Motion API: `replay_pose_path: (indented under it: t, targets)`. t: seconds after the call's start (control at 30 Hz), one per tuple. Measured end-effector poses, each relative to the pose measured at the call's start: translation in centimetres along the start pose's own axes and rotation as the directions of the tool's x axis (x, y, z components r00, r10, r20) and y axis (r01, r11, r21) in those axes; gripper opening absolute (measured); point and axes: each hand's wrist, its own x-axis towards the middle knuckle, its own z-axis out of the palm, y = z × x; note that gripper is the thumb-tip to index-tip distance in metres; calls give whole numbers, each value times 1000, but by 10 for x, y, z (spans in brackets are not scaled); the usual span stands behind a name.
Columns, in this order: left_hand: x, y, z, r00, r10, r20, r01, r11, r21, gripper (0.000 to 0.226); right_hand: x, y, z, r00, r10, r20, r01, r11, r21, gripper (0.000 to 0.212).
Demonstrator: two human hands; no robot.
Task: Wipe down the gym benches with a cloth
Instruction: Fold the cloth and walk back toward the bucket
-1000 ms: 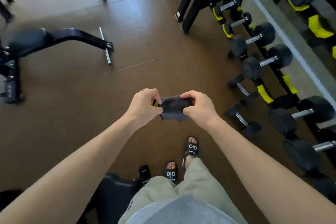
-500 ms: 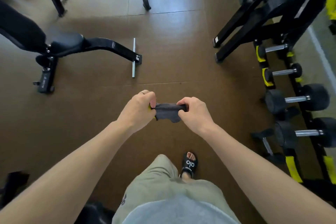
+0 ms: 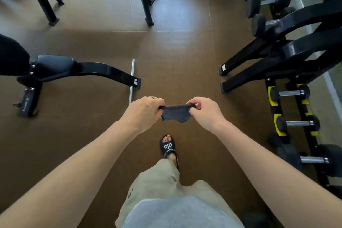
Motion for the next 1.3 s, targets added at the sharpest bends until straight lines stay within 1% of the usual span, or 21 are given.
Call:
replay_pose_path:
  t: [0.07, 0.2, 0.27, 0.37, 0.43, 0.5, 0.53, 0.6, 0.67, 0.73, 0.8, 0.9, 0.93, 1.0, 1.1, 1.13, 1.2, 1.3]
  targets:
    - [38, -13, -21, 1000, 17, 11, -17, 1000, -10, 15, 39, -15, -15, 1000, 20, -5, -20, 1000, 5, 24]
    - [112, -37, -64, 999, 51, -15, -52, 998, -19, 15, 107, -48, -46, 1000, 20, 4, -20, 999, 31, 24]
    - [147, -48, -82, 998, 65, -21, -65, 998, 10, 15, 142, -62, -63, 1000, 13, 13, -13, 1000, 24, 24]
    - [206, -68, -104, 999, 49, 16, -50, 998, 47, 17, 201, -79, -90, 998, 11, 66, -10, 1000, -4, 25]
    - [247, -77, -120, 999, 14, 39, -13, 1000, -27, 17, 242, -87, -110, 995, 7, 103, -7, 1000, 2, 26]
    - [289, -81, -136, 997, -52, 49, 60, 983, -173, 16, 284, -95, -130, 995, 9, 101, -18, 996, 91, 24]
    - [310, -82, -144, 994, -100, 53, 110, 958, -265, 16, 305, -99, -141, 995, 20, 101, -37, 985, 167, 23]
    - [353, -83, -159, 979, -190, 76, 203, 876, -438, 14, 347, -109, -164, 993, 38, 108, -70, 948, 309, 25]
    - [396, -86, -174, 968, -237, 82, 243, 801, -548, 12, 388, -122, -187, 994, 52, 101, -88, 914, 397, 26]
    - [434, -88, -189, 959, -269, 85, 266, 763, -590, 11, 422, -132, -208, 994, 67, 83, -97, 894, 437, 25]
    - [474, -92, -203, 947, -314, 74, 287, 717, -635, 12, 456, -144, -228, 995, 43, 93, -80, 888, 452, 28]
    - [530, -99, -223, 921, -378, 91, 319, 601, -733, 16, 511, -164, -253, 992, 81, 92, -116, 858, 500, 33]
    - [548, -103, -228, 916, -391, 90, 320, 577, -752, 14, 528, -170, -261, 991, 100, 94, -134, 850, 510, 32]
    - [585, -113, -237, 908, -416, 54, 306, 570, -763, 4, 566, -182, -273, 985, 124, 121, -170, 823, 542, 27]
    - [641, -130, -252, 896, -444, -18, 269, 574, -773, 11, 623, -199, -292, 958, 134, 253, -267, 740, 618, 24]
    - [660, -137, -257, 896, -444, -16, 265, 564, -782, 13, 641, -206, -298, 949, 128, 290, -292, 706, 645, 27]
    - [700, -154, -267, 896, -444, 9, 268, 525, -808, 16, 684, -218, -311, 944, 103, 313, -298, 670, 679, 38]
    - [760, -177, -287, 881, -462, 107, 328, 431, -840, 21, 755, -238, -328, 948, 106, 301, -288, 693, 661, 47]
